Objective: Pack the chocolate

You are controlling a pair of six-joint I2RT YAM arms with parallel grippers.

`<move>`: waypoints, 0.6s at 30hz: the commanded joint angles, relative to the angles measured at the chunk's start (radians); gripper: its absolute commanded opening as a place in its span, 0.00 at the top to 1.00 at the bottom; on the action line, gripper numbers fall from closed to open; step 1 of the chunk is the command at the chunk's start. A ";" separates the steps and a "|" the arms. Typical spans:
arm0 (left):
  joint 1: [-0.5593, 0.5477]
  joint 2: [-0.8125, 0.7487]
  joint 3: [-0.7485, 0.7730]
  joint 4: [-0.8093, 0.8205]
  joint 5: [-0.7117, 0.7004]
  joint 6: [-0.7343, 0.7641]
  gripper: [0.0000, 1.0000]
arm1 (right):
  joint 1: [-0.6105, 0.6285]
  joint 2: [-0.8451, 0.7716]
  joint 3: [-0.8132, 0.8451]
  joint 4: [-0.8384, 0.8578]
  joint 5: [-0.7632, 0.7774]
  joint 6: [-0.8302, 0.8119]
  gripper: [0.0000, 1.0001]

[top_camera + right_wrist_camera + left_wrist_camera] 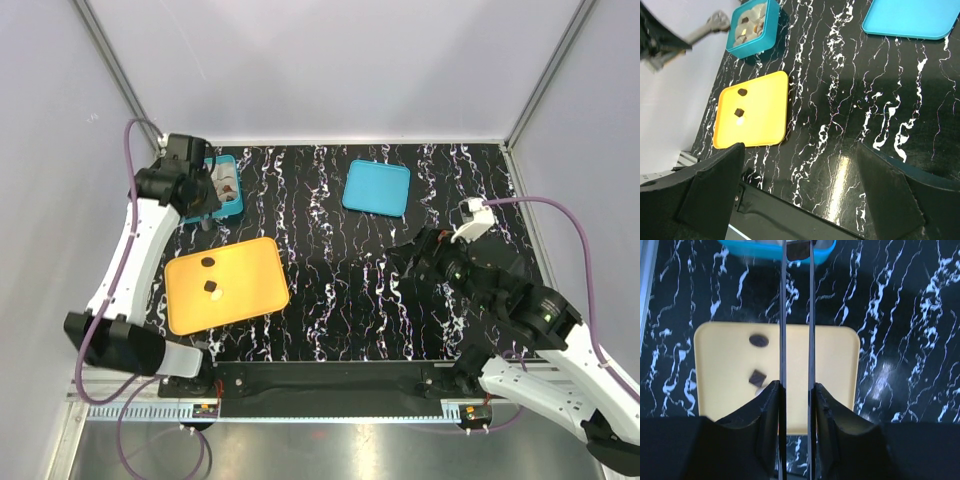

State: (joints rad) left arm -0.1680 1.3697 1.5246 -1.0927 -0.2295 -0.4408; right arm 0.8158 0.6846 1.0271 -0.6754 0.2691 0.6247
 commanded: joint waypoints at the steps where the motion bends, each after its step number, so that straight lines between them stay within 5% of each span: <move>1: 0.013 0.090 0.112 0.128 -0.074 0.057 0.68 | -0.004 0.023 0.053 0.040 -0.010 -0.017 0.00; 18: 0.105 0.497 0.377 0.254 -0.120 0.175 0.70 | -0.004 0.118 0.071 0.088 0.042 -0.048 0.00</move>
State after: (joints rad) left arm -0.0738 1.8435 1.8282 -0.9161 -0.3092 -0.3054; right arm 0.8158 0.7788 1.0561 -0.6514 0.2977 0.5949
